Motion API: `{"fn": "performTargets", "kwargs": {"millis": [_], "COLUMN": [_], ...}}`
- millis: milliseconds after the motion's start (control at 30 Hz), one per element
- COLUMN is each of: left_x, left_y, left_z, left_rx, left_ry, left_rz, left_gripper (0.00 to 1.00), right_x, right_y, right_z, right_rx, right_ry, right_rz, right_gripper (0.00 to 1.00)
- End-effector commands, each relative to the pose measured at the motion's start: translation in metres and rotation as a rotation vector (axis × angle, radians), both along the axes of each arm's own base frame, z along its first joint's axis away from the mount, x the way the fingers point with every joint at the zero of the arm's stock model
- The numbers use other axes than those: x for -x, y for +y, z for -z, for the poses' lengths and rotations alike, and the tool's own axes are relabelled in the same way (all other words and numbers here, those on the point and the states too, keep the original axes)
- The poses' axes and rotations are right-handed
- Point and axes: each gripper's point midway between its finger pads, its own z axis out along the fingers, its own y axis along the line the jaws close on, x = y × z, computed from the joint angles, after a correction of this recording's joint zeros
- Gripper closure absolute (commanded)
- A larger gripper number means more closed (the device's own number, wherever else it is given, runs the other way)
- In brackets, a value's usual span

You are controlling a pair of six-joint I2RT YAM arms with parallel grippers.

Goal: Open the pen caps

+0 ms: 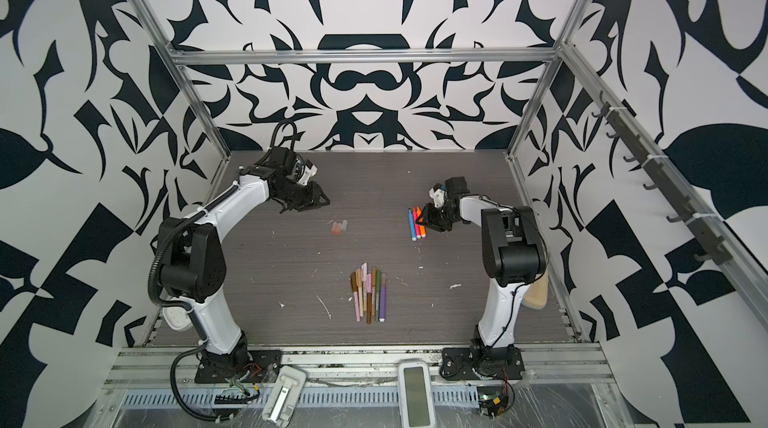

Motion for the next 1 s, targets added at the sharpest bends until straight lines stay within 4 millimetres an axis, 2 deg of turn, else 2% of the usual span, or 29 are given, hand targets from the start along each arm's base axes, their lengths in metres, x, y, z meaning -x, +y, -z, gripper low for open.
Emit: {"fn": "performTargets", "kwargs": {"millis": [0, 67, 200, 633, 967], "left_x": [0.007, 0.007, 0.007, 0.008, 0.008], "left_y": [0.001, 0.001, 0.0, 0.001, 0.0], "left_z": [0.0, 0.0, 0.0, -0.002, -0.001], "left_rx": [0.016, 0.015, 0.018, 0.018, 0.019], "left_ry": [0.025, 0.024, 0.024, 0.021, 0.025], "left_rz": [-0.001, 0.0, 0.001, 0.0, 0.002], "left_gripper": [0.61, 0.61, 0.61, 0.61, 0.61], "right_x": [-0.012, -0.012, -0.012, -0.011, -0.008], "right_y": [0.001, -0.002, -0.004, -0.012, -0.005], "right_z": [-0.018, -0.019, -0.021, -0.027, -0.025], "right_rx": [-0.014, -0.002, 0.012, 0.06, 0.019], "right_ry": [-0.047, -0.051, -0.058, -0.082, -0.066], "right_rz": [0.002, 0.009, 0.017, 0.044, 0.017], "right_gripper": [0.61, 0.53, 0.46, 0.45, 0.45]}}
